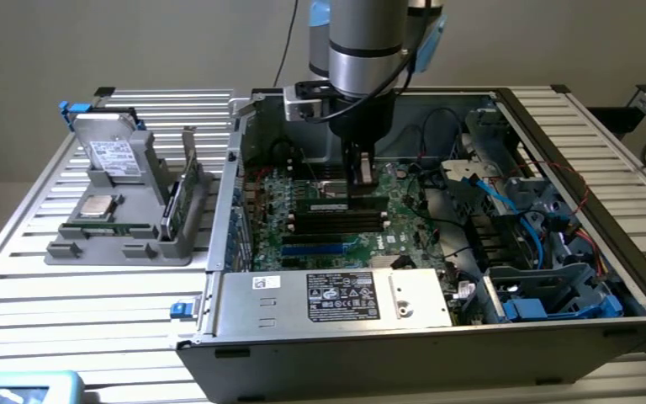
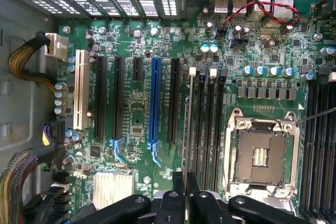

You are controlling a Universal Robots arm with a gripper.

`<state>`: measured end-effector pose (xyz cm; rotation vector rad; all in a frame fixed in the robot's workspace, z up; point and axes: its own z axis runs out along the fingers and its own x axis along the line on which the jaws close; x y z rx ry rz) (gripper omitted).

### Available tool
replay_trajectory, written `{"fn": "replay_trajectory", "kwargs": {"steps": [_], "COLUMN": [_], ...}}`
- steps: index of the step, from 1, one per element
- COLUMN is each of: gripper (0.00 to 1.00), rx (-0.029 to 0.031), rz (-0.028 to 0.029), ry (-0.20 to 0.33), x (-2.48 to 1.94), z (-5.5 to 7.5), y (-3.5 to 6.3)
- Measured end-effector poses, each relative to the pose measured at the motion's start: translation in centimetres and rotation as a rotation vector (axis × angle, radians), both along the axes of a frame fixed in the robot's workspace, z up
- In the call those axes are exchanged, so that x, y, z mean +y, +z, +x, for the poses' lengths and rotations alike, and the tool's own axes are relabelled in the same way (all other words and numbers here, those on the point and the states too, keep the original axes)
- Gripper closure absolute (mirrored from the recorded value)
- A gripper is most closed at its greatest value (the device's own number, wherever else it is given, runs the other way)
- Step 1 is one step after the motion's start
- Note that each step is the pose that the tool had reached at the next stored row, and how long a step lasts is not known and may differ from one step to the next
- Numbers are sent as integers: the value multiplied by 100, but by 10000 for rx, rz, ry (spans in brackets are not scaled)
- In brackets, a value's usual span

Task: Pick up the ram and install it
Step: 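Insert the ram into the slot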

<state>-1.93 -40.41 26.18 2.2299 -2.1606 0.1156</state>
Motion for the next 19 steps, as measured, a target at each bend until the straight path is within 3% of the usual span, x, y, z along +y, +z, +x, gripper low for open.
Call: {"fn": "replay_trajectory", "kwargs": {"steps": [19], "gripper": [87], "rx": [0], "rz": [-29], "ry": [-55], "x": [68], "z": [1], "y": [-126]}}
